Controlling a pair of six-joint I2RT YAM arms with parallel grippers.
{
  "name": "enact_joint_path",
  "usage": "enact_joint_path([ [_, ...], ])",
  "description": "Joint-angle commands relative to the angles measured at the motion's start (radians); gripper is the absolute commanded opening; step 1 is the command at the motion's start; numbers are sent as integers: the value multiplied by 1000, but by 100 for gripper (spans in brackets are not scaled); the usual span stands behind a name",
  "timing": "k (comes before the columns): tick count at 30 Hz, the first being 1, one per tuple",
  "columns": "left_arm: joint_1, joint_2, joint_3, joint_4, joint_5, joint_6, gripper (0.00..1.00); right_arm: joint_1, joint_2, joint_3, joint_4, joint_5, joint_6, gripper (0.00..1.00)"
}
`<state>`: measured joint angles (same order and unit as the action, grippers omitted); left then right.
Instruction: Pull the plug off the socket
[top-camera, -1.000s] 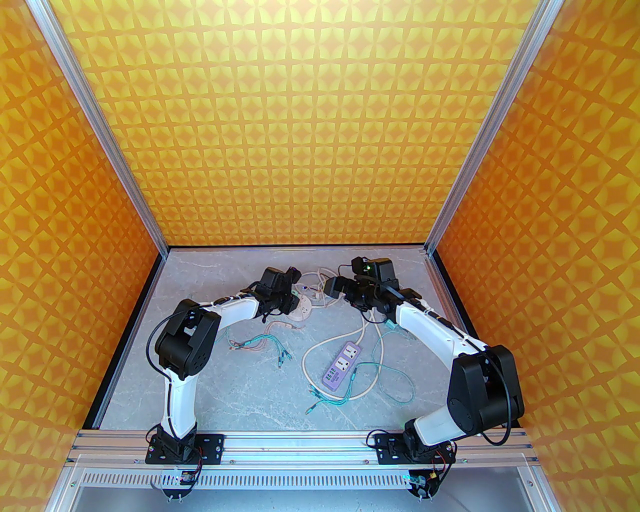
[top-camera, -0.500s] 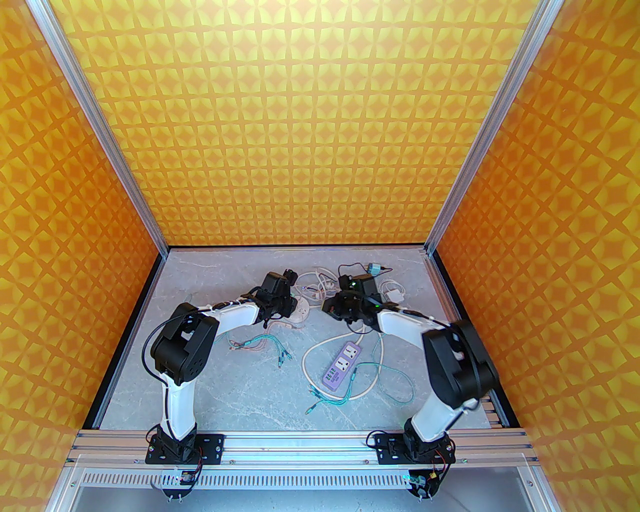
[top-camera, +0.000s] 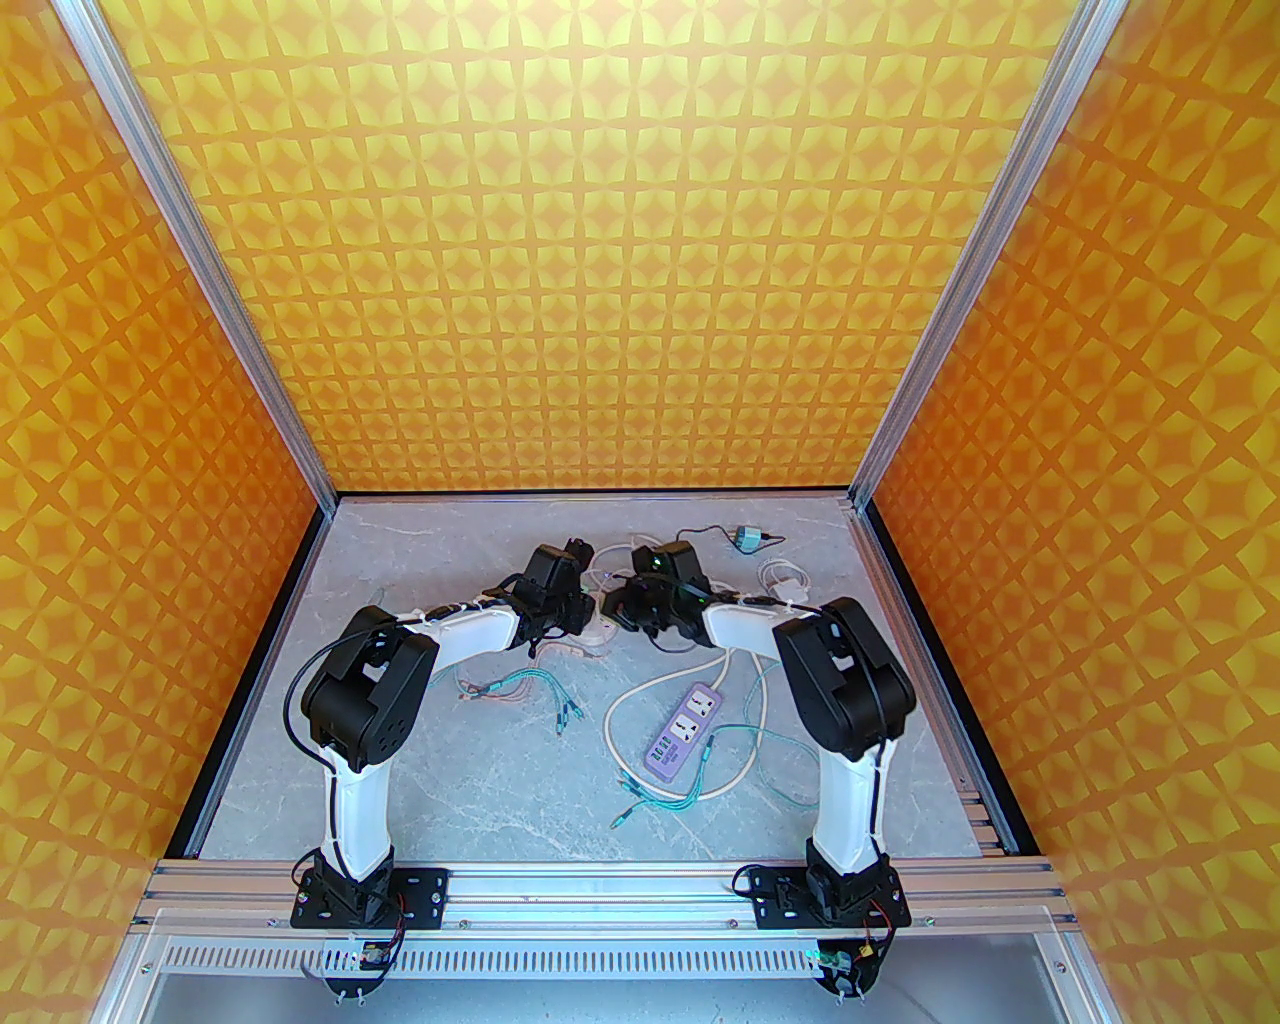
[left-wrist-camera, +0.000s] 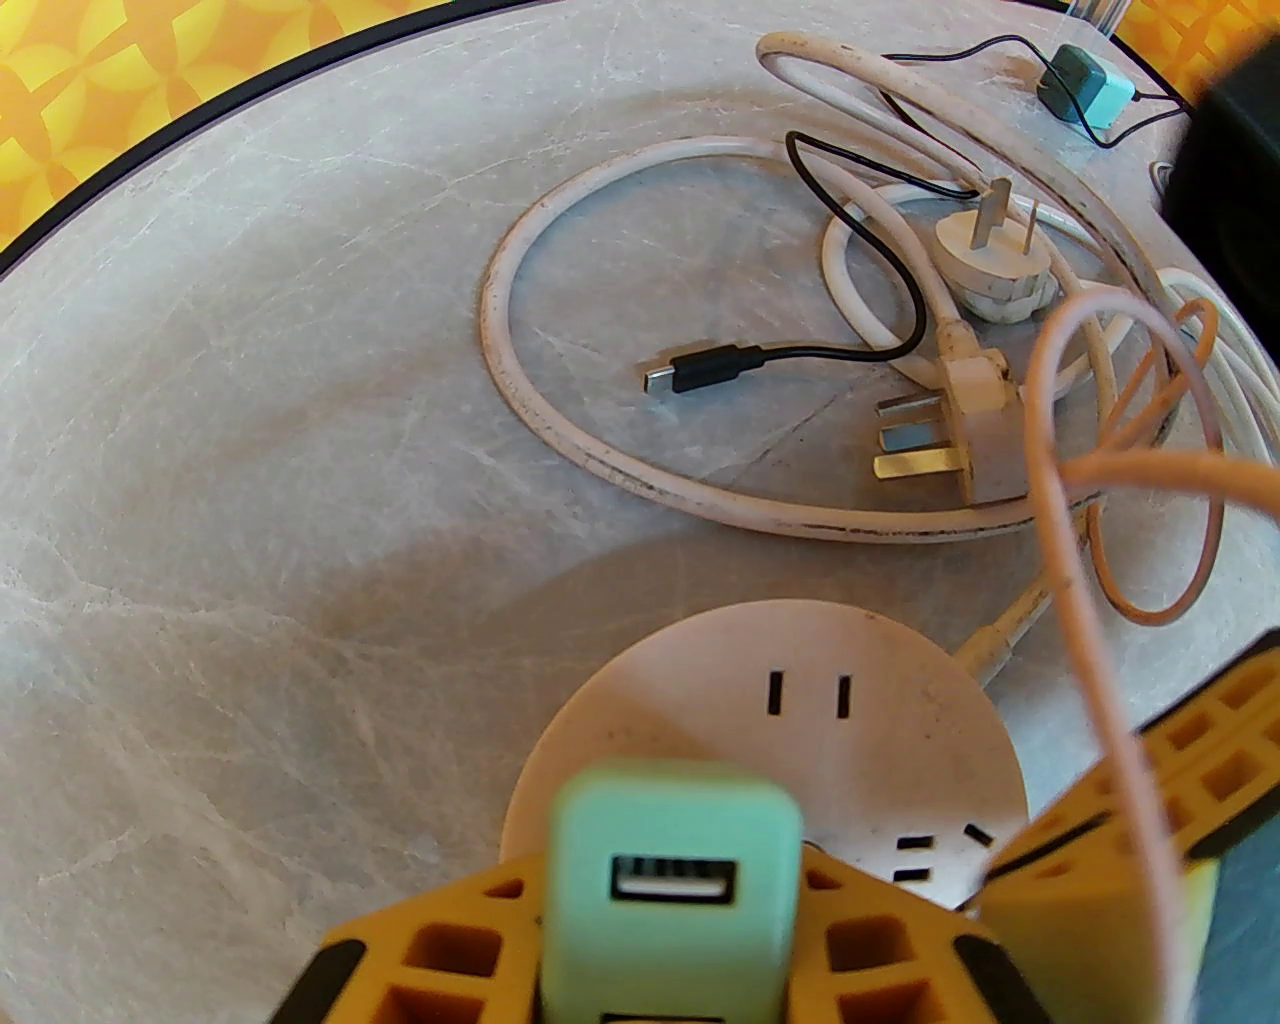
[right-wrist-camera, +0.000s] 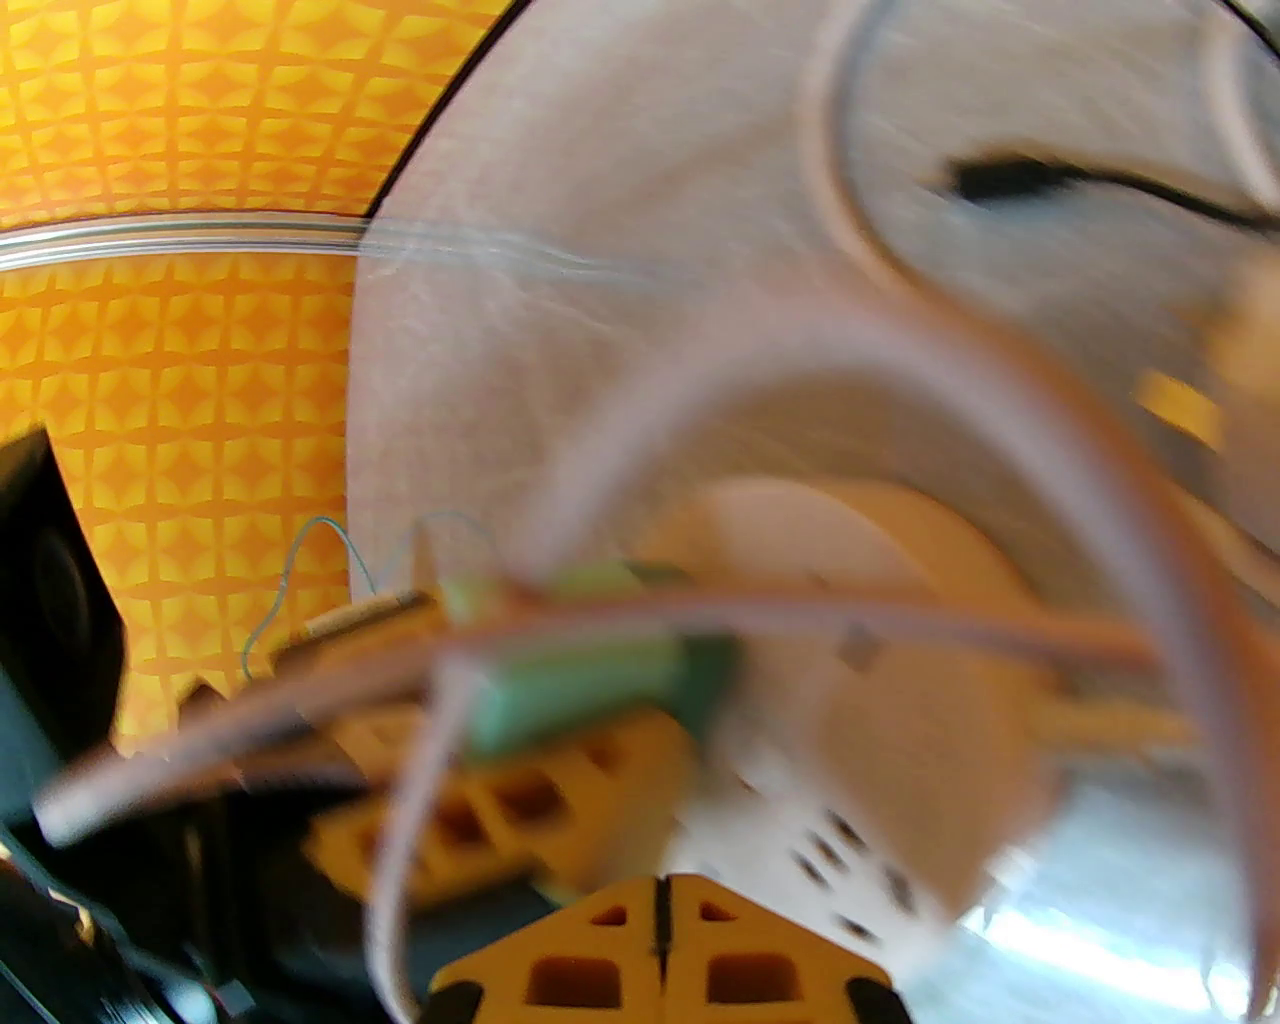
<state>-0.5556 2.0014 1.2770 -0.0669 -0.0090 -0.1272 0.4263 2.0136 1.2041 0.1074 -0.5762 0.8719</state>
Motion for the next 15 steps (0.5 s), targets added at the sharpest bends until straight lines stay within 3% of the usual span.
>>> enact_joint_path([
  [1,-10,-22,-13,-52,-7,-25,20,6,65,41,-36,12,24,0],
  [15,-17,-20,-10,-51,-7,-23,19,8,119,61,-17,-4,64,0],
])
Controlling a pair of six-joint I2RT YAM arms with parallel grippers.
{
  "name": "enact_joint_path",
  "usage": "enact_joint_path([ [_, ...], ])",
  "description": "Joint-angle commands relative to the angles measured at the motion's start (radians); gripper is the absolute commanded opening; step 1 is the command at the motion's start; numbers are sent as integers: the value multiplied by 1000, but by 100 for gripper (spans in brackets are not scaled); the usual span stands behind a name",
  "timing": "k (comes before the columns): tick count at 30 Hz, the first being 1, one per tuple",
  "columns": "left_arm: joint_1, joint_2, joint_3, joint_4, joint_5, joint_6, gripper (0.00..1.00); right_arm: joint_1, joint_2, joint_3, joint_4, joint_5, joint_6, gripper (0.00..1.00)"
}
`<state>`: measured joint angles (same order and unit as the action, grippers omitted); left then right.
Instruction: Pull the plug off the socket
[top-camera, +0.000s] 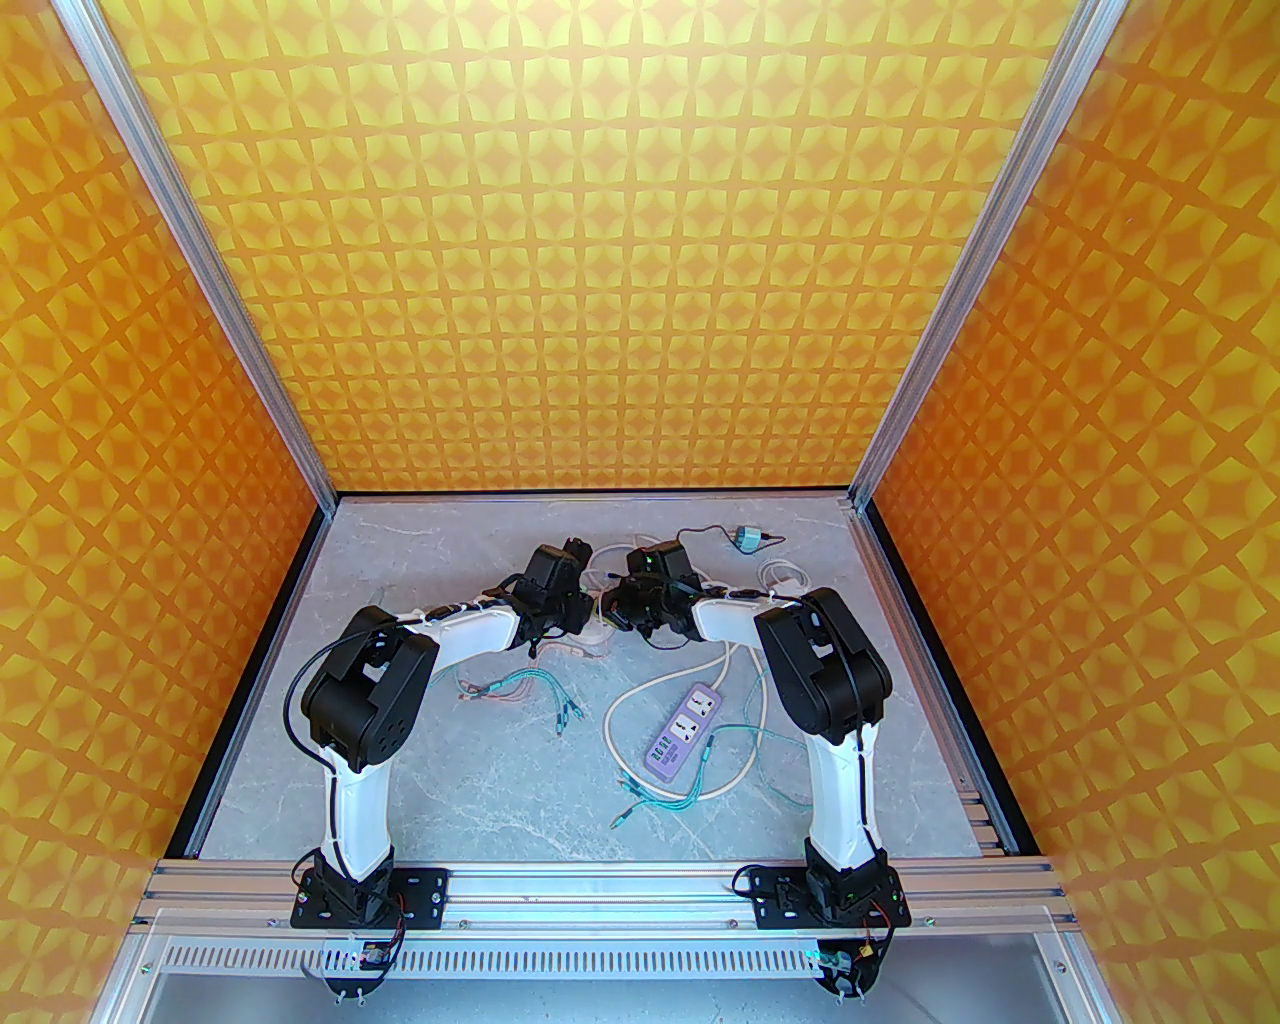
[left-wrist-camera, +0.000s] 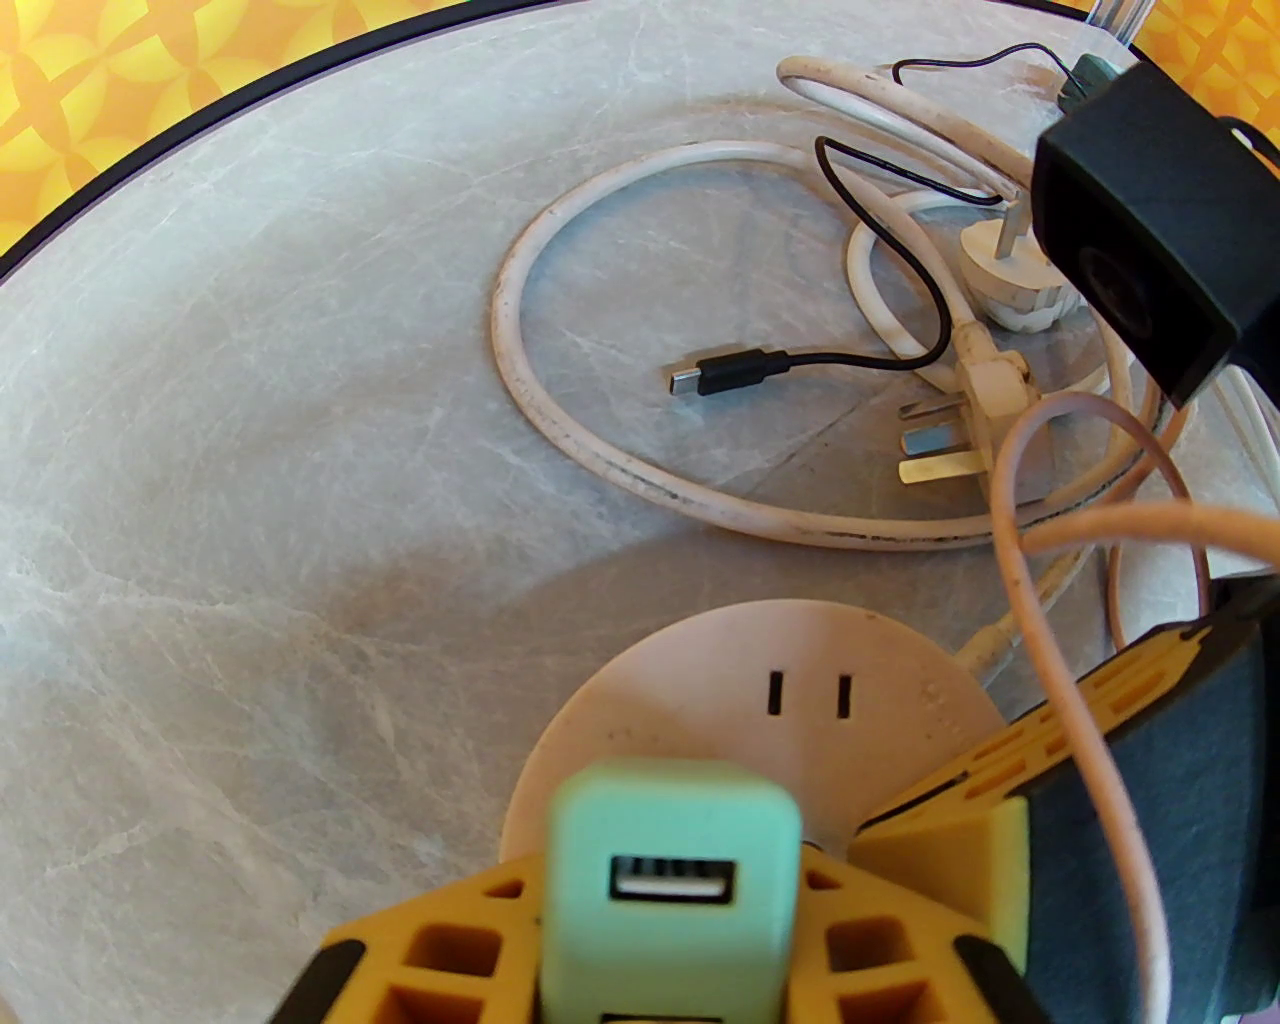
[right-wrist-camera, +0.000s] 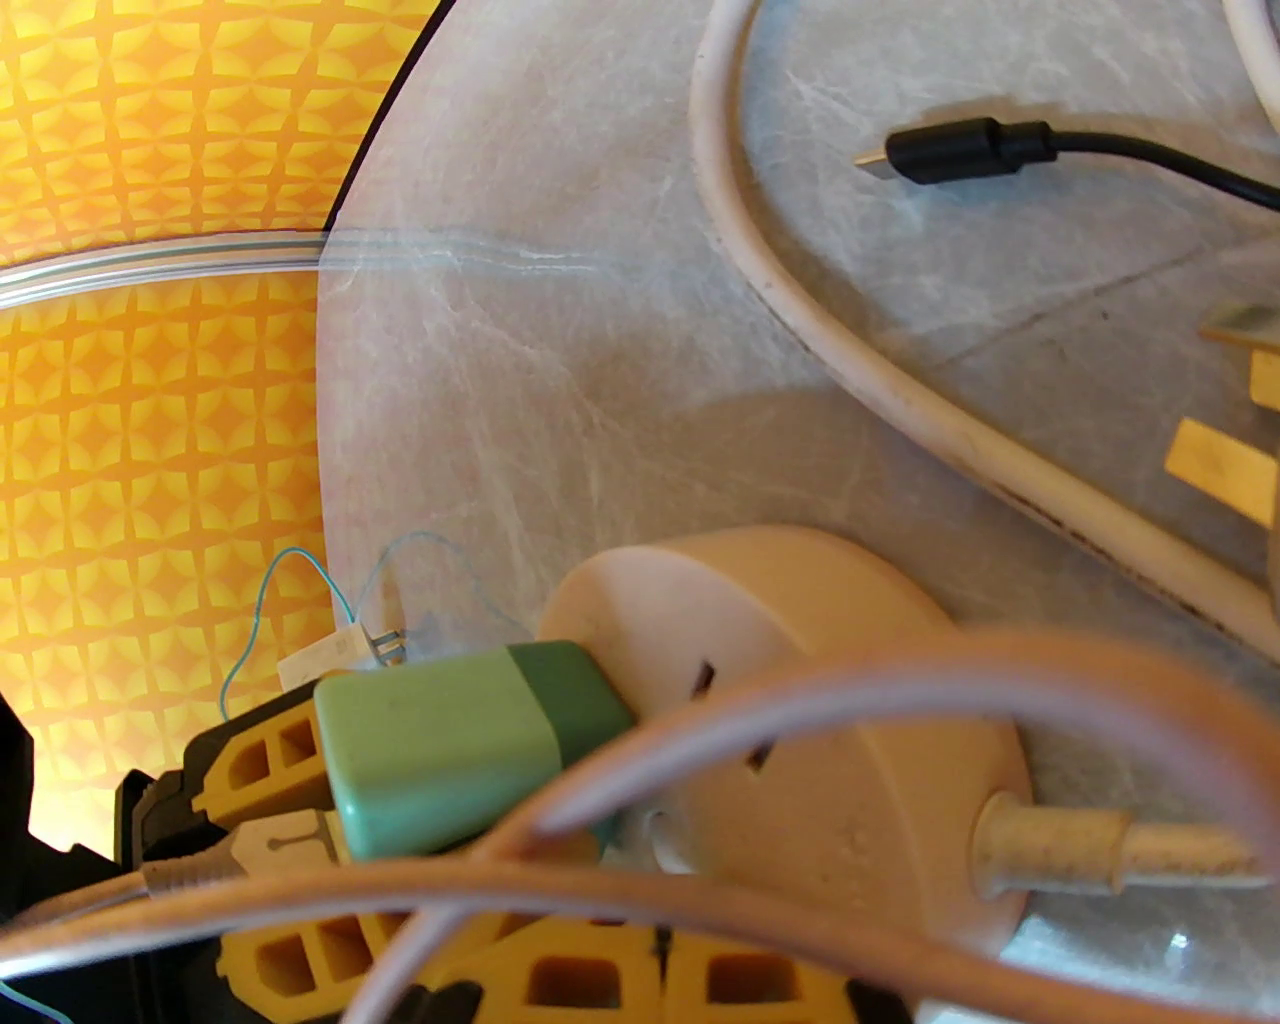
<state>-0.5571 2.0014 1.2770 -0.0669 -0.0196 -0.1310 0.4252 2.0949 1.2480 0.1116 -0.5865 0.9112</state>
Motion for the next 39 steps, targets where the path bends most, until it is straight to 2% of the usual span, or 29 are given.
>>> enact_joint_path([
  [1,-17,-20,-10,-54,3,-17,19,11,37,35,-78,30,-1,0],
  [5,-17,-34,-6,-57,4,-16,18,12,73,64,-220,69,-43,0],
  [7,-17,-50,-4,-59,3,-16,11,13,104,63,-253,85,-52,0],
  [9,-17,-67,-2,-63,4,-16,10,13,122,51,-287,132,-74,0],
  [16,-17,-115,-1,-71,-2,22,7,12,103,33,-337,168,-96,0],
  [25,-45,-70,62,-122,-26,52,7,15,117,55,-355,173,-94,0],
  [27,-79,-46,92,-150,-82,85,7,23,123,74,-383,188,-102,0],
  [32,-95,-5,114,-169,-120,105,6,30,132,101,-410,192,-103,0],
  [36,-93,-24,86,-148,-116,77,4,31,137,107,-418,194,-105,0],
  [39,-53,-56,47,-120,-51,24,3,31,139,105,-419,197,-101,0],
])
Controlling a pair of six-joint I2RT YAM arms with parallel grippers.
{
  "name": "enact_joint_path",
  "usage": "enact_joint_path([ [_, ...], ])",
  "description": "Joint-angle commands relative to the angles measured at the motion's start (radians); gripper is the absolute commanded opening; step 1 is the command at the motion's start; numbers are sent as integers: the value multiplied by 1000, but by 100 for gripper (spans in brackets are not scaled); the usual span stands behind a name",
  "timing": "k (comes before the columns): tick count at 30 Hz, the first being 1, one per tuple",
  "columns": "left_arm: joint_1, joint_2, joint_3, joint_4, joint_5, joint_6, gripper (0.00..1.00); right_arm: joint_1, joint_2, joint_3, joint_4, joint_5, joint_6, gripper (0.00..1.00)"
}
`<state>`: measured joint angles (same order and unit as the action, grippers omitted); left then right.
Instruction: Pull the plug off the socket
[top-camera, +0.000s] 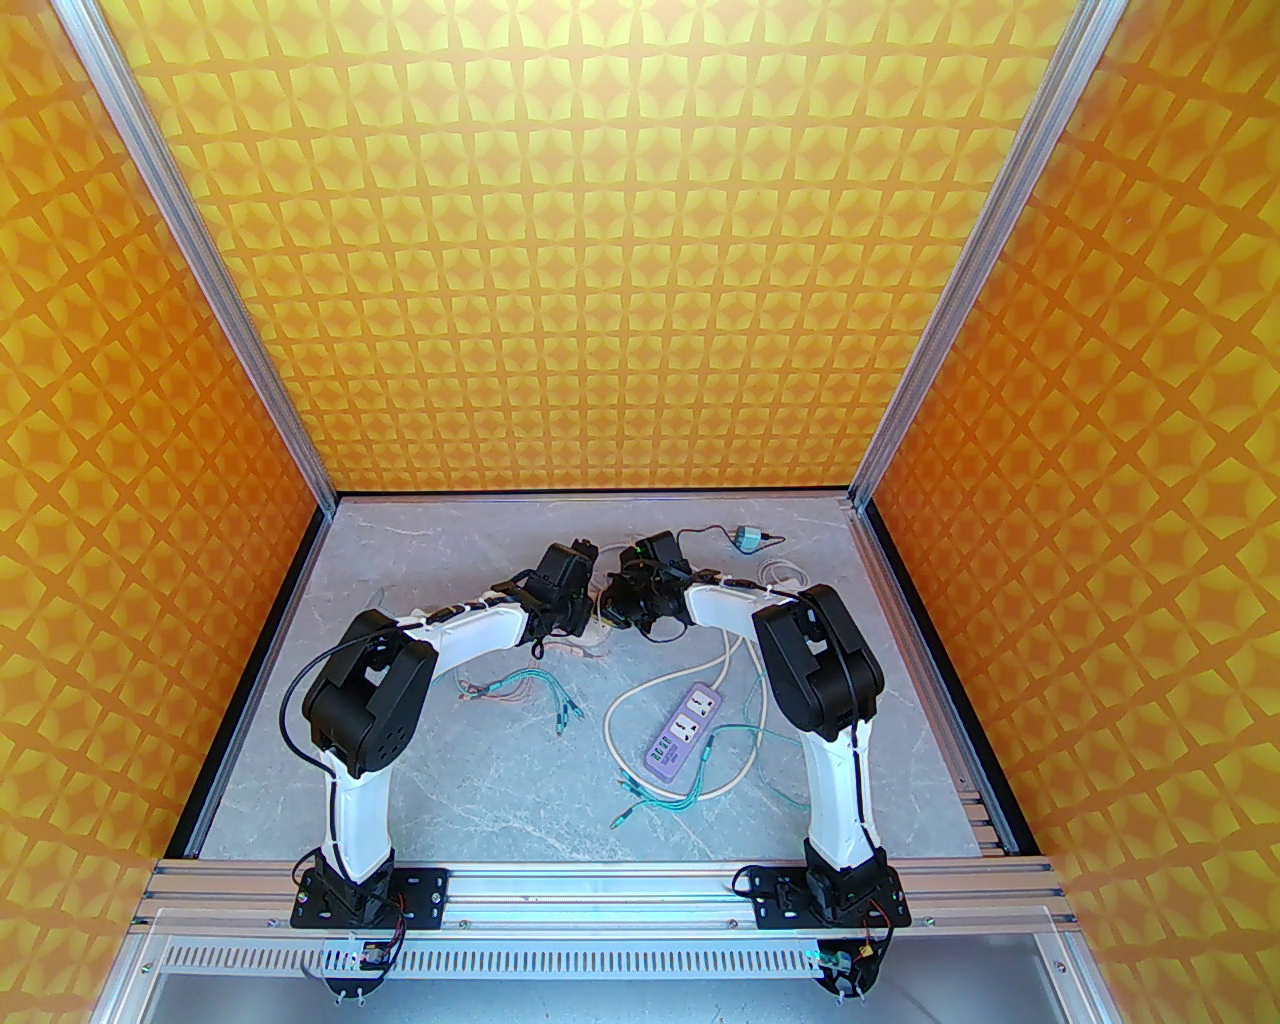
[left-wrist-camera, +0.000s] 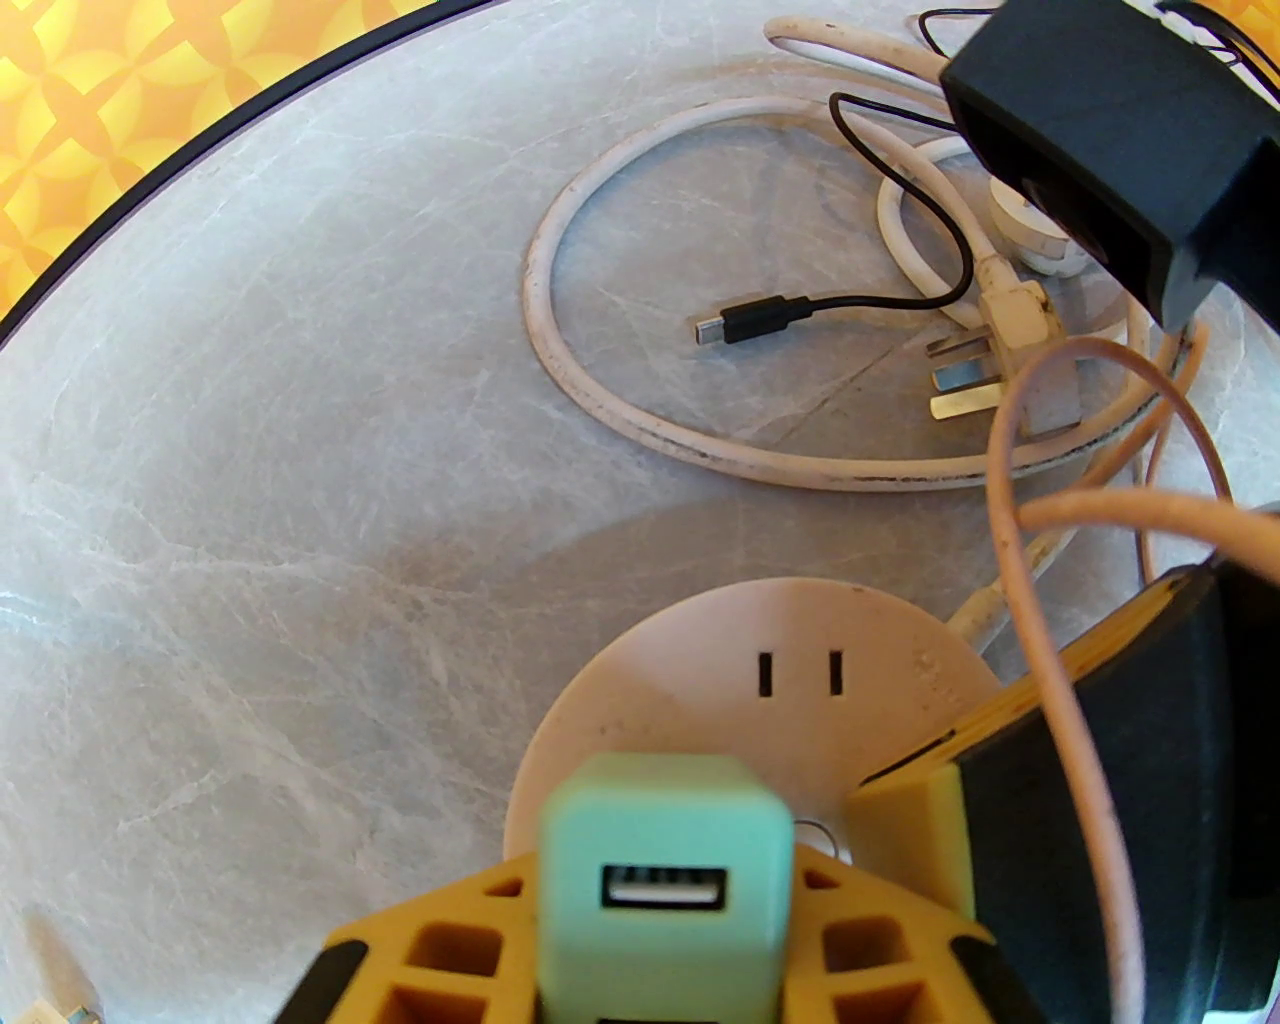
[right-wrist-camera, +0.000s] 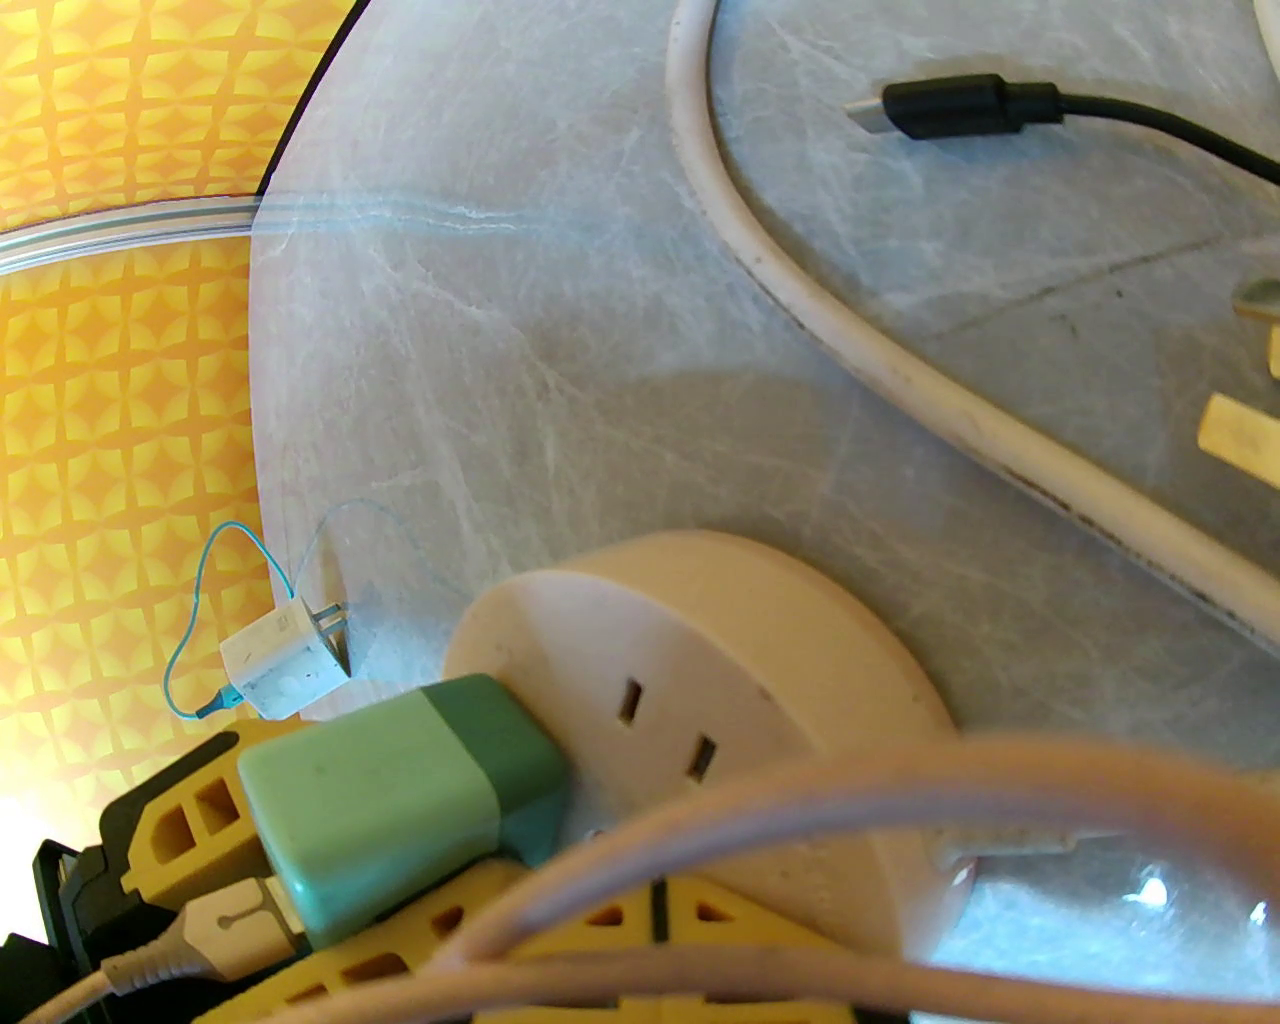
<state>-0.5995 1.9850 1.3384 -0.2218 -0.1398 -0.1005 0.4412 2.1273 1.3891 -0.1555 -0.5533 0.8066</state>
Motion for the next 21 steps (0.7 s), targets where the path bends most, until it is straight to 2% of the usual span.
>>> enact_joint_path([
  [1,9,-49,-25,44,103,-27,3,16,109,-36,-152,164,3,0],
  [3,37,-60,-37,50,154,-56,3,15,109,-36,-153,164,3,0],
  [8,36,-34,13,-1,175,-49,2,16,105,-30,-163,171,-3,0],
  [15,-52,49,143,-131,31,72,0,17,111,-24,-173,172,-9,0],
  [21,-38,37,104,-104,43,29,0,18,111,-26,-170,169,-9,0],
])
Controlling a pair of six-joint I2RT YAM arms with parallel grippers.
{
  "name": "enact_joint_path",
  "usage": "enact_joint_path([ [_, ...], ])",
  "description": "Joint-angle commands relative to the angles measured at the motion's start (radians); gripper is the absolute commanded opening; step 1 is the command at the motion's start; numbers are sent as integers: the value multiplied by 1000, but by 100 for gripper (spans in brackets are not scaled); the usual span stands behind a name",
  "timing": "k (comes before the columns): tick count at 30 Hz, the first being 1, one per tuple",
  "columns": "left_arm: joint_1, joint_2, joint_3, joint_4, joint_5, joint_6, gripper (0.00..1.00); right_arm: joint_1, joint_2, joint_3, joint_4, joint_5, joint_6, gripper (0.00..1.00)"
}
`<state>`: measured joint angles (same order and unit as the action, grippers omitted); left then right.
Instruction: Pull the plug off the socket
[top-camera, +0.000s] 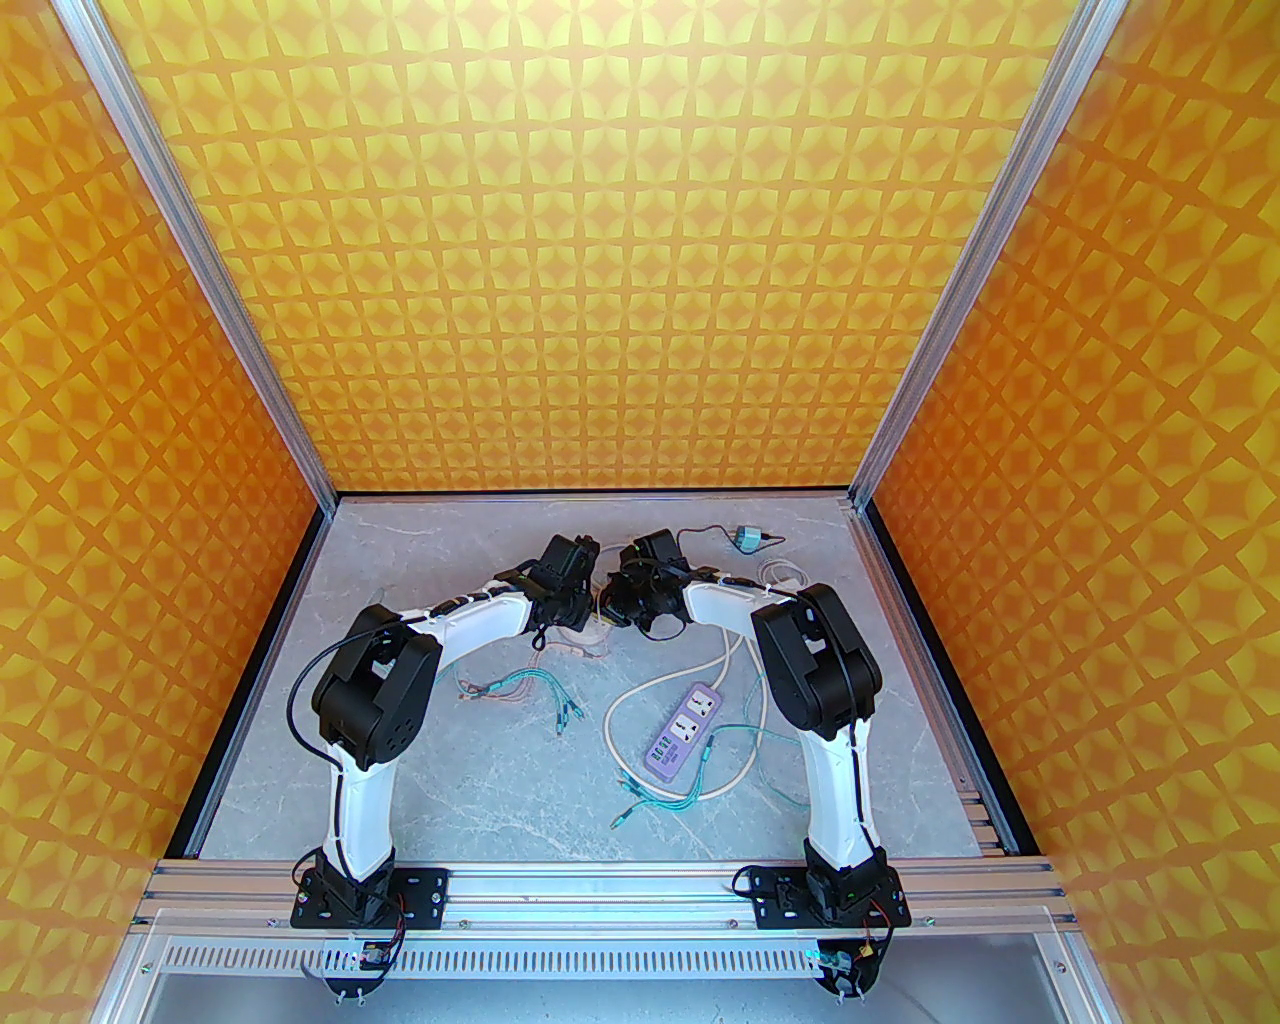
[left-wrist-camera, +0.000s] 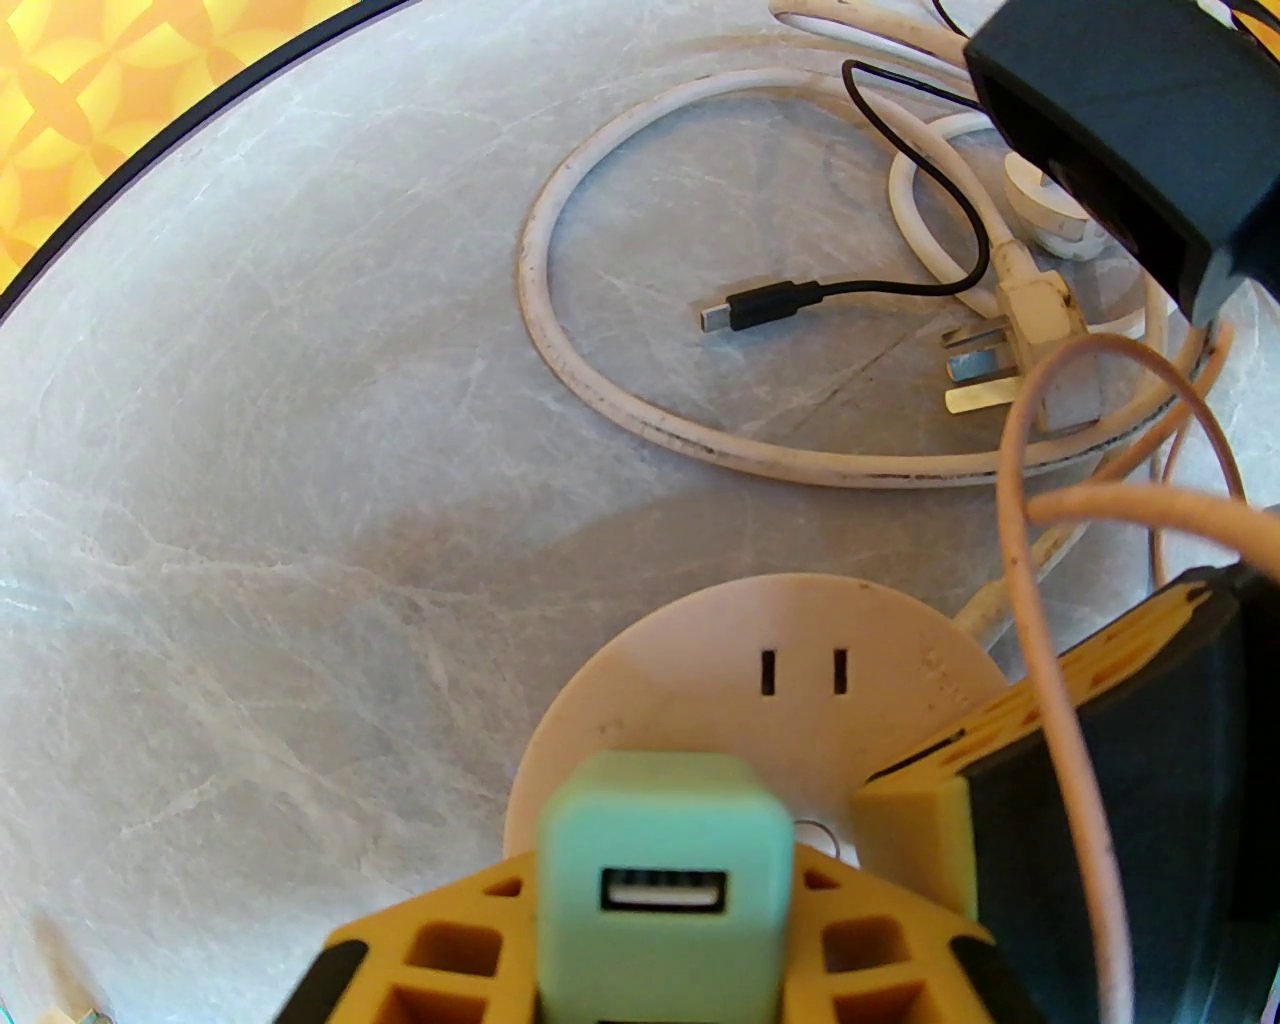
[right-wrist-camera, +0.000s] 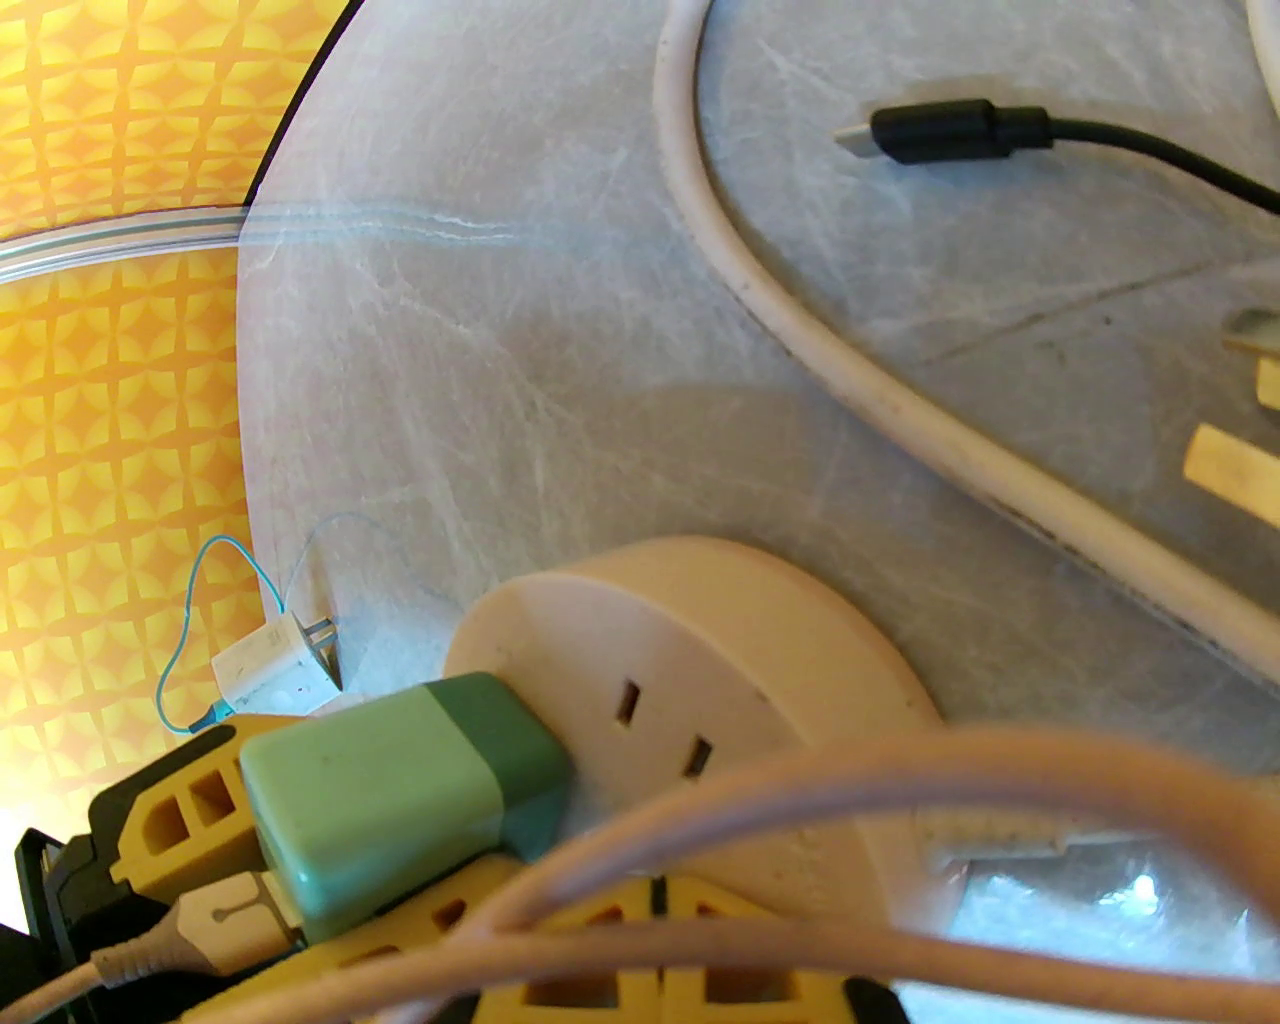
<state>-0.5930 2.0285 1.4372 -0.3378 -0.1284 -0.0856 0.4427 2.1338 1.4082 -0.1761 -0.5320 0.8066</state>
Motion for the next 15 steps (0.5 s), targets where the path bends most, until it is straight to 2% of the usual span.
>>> enact_joint_path([
  [1,-30,-15,-9,27,50,-6,0,16,105,-43,-150,149,-9,0],
  [6,42,-57,-59,77,197,-91,0,18,106,-38,-162,152,-19,0],
  [9,46,-54,-32,54,218,-91,0,20,107,-35,-172,156,-24,0],
  [11,32,-42,6,24,204,-66,0,21,107,-32,-176,159,-26,0],
  [15,-30,13,92,-73,105,12,0,24,113,-19,-187,159,-28,0],
])
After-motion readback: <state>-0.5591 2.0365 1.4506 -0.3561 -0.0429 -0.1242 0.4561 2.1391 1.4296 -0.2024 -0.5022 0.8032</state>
